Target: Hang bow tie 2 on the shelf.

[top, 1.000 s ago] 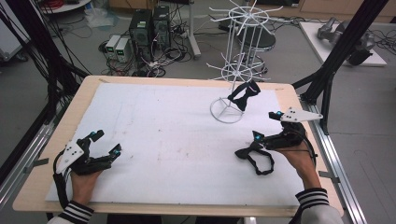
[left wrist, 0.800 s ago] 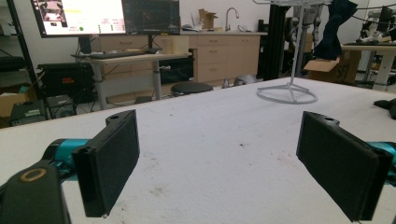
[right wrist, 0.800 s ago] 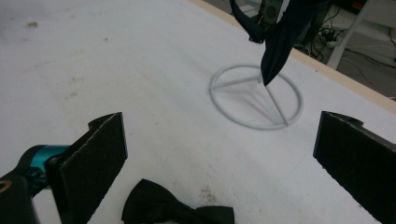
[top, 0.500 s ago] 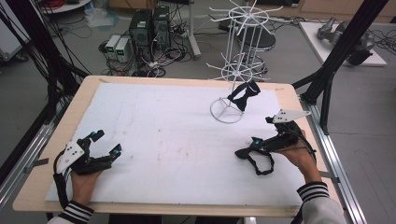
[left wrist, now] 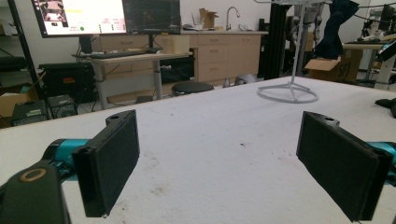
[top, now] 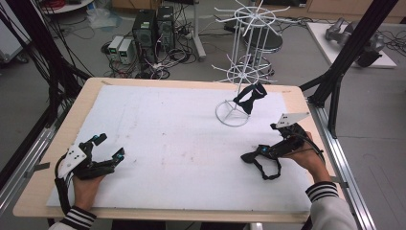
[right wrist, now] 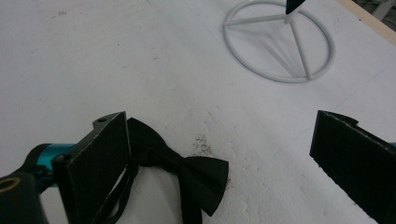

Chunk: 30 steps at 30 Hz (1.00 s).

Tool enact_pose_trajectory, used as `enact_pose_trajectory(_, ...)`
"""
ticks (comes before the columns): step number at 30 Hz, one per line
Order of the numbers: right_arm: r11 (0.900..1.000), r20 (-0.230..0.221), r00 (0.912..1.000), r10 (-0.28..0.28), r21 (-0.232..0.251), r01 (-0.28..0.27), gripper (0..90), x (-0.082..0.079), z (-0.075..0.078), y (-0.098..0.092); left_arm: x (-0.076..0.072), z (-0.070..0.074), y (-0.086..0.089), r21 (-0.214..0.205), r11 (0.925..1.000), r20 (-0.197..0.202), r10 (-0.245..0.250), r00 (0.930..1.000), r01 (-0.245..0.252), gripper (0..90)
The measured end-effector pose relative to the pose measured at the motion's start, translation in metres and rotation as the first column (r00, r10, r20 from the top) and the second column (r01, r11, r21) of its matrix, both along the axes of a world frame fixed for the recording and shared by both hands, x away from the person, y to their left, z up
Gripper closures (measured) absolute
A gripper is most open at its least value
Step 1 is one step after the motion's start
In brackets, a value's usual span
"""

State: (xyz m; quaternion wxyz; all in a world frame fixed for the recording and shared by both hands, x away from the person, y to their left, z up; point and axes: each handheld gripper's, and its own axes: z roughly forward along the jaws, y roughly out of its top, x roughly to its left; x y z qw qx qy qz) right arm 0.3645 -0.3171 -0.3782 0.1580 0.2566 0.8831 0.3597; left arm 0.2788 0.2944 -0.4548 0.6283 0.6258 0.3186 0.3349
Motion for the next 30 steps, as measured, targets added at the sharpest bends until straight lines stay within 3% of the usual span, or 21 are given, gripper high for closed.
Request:
enact_pose_trajectory(9, 0.9967, -0.022, 0.9976, 0.065, -0.047, -0.066, 4.2, 0.005, -0.008, 0.006, 0.000, 0.000, 0.000, -0.004, 1.0000, -0.001, 0.000, 1.0000, 0.000, 13.7)
enact_pose_trajectory(21, 0.9797, -0.084, 0.9875, 0.134, -0.139, -0.145, 8.8, 0.008, -0.015, 0.012, 0.000, 0.000, 0.000, -0.001, 1.0000, -0.001, 0.000, 1.0000, 0.000, 13.7)
enact_pose_trajectory(23, 0.9723, -0.105, 0.9811, 0.162, -0.153, -0.177, 15.9, 0.009, -0.016, 0.013, 0.000, 0.000, 0.000, 0.000, 1.0000, -0.001, 0.000, 1.0000, 0.000, 13.7)
enact_pose_trajectory(30, 0.9439, -0.115, 0.9727, 0.202, -0.242, -0.224, 20.8, 0.009, -0.022, 0.022, 0.000, 0.000, 0.000, -0.001, 1.0000, -0.002, 0.000, 1.0000, 0.000, 13.7)
